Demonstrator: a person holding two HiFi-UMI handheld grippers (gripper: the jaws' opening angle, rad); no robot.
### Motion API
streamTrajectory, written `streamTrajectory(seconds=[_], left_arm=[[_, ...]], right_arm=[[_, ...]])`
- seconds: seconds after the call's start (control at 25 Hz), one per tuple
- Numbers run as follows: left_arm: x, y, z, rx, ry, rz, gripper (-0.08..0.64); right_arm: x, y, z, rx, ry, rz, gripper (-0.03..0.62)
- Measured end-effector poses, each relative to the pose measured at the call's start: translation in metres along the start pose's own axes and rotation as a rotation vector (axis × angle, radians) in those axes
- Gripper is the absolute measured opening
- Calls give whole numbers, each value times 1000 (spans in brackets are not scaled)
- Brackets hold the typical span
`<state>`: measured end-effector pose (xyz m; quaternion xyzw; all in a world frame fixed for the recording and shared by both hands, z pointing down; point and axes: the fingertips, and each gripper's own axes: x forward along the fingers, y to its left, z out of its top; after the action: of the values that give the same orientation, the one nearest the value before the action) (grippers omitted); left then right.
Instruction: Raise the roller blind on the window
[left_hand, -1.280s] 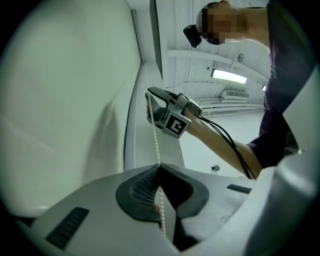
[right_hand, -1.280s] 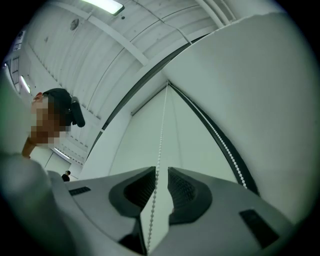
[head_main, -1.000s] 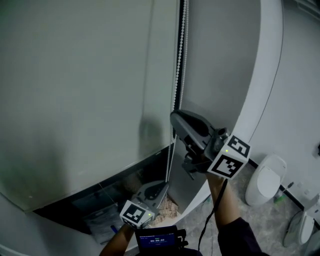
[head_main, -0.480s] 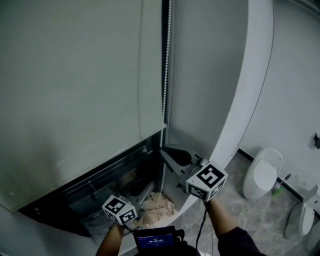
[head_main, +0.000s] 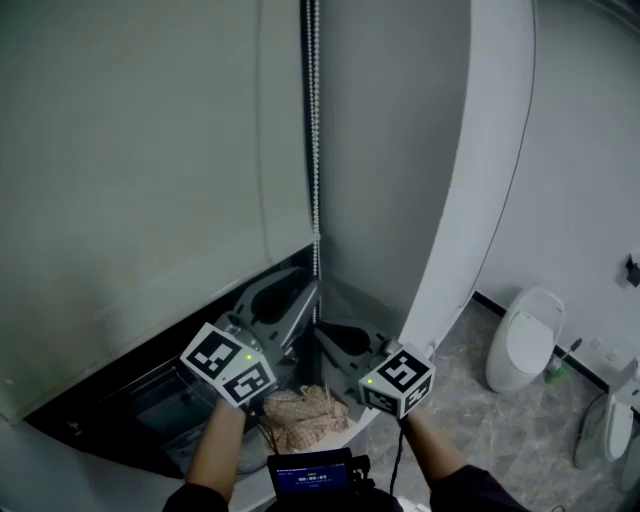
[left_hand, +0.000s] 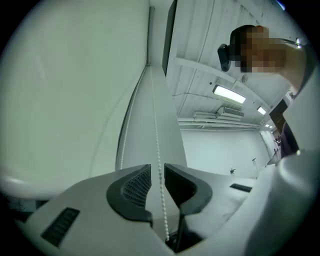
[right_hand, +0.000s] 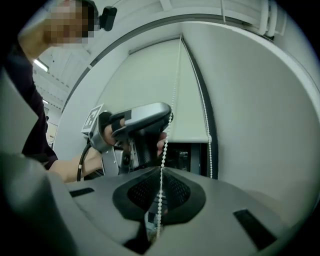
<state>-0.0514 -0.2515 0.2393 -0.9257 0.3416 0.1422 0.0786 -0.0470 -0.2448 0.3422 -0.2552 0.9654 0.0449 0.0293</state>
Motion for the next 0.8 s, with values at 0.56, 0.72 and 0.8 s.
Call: streamTrajectory(seconds=[0.56, 0.72, 0.8], left_arm=[[-3, -11, -63, -66, 65, -37, 21], [-11, -9, -111, -90, 123, 11, 21], [-22, -6, -132, -94, 153, 34, 21]], right_arm=[[-21, 19, -104, 137, 145, -30, 19], [-33, 19, -145, 306, 238, -3, 20], [-36, 13, -139, 391, 189, -3, 21]])
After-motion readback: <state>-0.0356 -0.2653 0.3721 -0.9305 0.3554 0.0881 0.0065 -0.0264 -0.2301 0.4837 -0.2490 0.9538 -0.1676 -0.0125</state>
